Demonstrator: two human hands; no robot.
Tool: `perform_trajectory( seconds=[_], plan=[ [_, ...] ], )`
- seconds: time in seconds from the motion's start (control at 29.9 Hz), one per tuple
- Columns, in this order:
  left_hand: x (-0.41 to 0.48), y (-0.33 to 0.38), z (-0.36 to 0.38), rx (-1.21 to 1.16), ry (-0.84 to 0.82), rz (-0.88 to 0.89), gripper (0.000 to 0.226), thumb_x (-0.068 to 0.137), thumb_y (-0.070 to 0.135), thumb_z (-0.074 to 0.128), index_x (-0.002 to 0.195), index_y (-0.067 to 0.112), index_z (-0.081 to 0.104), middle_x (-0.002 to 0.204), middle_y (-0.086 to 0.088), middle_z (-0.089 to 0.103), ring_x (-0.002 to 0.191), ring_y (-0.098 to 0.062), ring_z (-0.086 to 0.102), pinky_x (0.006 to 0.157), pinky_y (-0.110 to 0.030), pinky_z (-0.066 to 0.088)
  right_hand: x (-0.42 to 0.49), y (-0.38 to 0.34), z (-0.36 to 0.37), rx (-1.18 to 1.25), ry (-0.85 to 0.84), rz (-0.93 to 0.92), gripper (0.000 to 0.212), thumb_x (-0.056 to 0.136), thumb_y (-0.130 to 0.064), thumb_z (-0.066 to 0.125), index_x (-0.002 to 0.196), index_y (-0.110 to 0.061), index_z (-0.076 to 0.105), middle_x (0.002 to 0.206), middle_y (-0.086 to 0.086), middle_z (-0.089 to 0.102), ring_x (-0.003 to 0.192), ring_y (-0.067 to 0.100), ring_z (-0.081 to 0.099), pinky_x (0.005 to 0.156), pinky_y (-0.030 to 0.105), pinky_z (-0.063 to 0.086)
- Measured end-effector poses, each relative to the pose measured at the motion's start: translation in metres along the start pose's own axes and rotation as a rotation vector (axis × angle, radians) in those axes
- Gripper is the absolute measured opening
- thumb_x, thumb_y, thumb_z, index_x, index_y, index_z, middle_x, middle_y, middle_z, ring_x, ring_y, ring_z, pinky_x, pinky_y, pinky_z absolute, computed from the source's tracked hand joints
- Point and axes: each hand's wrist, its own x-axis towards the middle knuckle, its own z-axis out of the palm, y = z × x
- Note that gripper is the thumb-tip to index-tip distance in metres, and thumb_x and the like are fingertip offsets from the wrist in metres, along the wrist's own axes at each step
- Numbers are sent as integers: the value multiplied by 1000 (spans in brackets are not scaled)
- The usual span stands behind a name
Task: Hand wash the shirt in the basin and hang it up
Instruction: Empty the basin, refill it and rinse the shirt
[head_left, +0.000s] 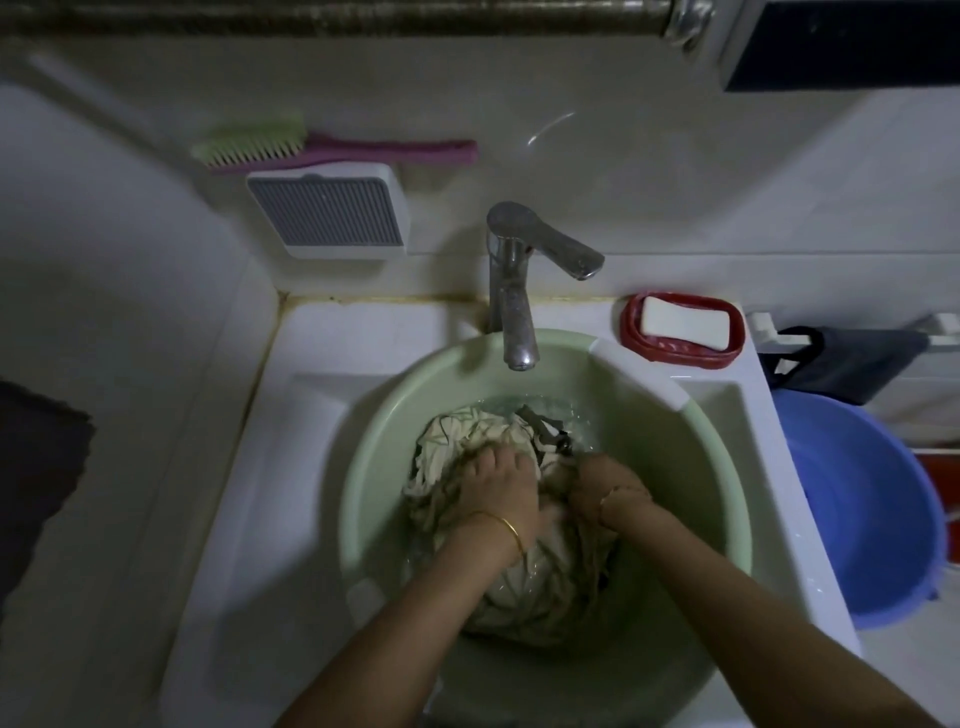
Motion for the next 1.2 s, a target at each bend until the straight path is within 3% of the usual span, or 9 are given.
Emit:
perform_trajectory(
  seconds=[0.1, 0.33, 0.5, 0.67, 0.8, 0.9, 1.04, 1.1, 1.2],
  plan=[
    [1, -5, 13, 57, -134, 14, 63, 88, 42, 54, 138, 11, 31, 140, -10, 33, 125, -30, 34, 100, -38, 31, -2, 1, -6, 235, -143, -28, 49, 96, -41, 47, 124, -2, 54, 126, 17, 56, 114, 30, 54, 81, 26, 38],
    [18, -46, -12, 11, 347, -118, 31, 90, 2, 33, 115, 10, 48, 113, -15, 58, 104, -33, 58, 80, -40, 48, -10, 16, -26, 1271, 41, 85, 41, 79, -11, 70, 116, 3, 59, 106, 19, 65, 100, 32, 62, 83, 36, 52],
    [1, -29, -5, 87, 667, 46, 16, 71, 8, 55, 86, 13, 51, 84, -12, 54, 74, -31, 54, 60, -35, 45, -11, 10, -21, 993, 305, -109, 68, 79, 16, 54, 140, -9, 41, 135, 13, 50, 126, 29, 47, 105, 34, 41],
    [-11, -7, 25, 139, 65, 103, 56, 84, 55, 48, 131, 25, 38, 137, -6, 34, 122, -28, 33, 98, -41, 28, -6, 6, -5, 712, 133, 154, 64, 79, -6, 71, 135, -3, 41, 132, 17, 52, 120, 32, 49, 98, 34, 42],
    [-5, -18, 23, 197, 65, 44, 39, 92, 30, 44, 130, 22, 38, 138, -5, 40, 125, -26, 38, 100, -41, 31, -6, 14, -7, 819, -164, 232, 90, 51, -50, 88, 117, 3, 58, 108, 17, 66, 89, 27, 64, 79, 35, 53],
    [-1, -36, -4, 79, 161, 42, 28, 89, 10, 44, 114, 13, 56, 120, -12, 57, 112, -30, 54, 87, -35, 42, -17, 11, -13, 979, -195, 217, 54, 69, -50, 77, 99, -7, 63, 86, 9, 66, 67, 21, 58, 57, 28, 48],
    [-4, -72, -45, -277, 452, 26, 23, 68, 3, 46, 72, 1, 68, 75, -27, 60, 70, -42, 59, 61, -41, 48, -29, 18, -31, 1472, -207, 76, 16, 84, -26, 67, 84, -10, 62, 75, 5, 62, 67, 15, 55, 60, 27, 50],
    [-6, -87, -62, -566, 418, -110, 26, 78, -2, 40, 80, -6, 66, 83, -34, 61, 80, -43, 60, 68, -40, 47, -35, 19, -38, 1679, -157, 69, 6, 88, -7, 60, 83, -6, 57, 65, 7, 60, 58, 14, 58, 48, 25, 53],
    [-3, -100, -80, -778, 402, -209, 24, 75, 8, 38, 82, -4, 58, 94, -38, 59, 91, -42, 58, 72, -35, 41, -42, 17, -42, 1348, 124, 89, 17, 85, -1, 62, 97, -4, 50, 61, 6, 53, 45, 13, 48, 36, 17, 38]
  ],
)
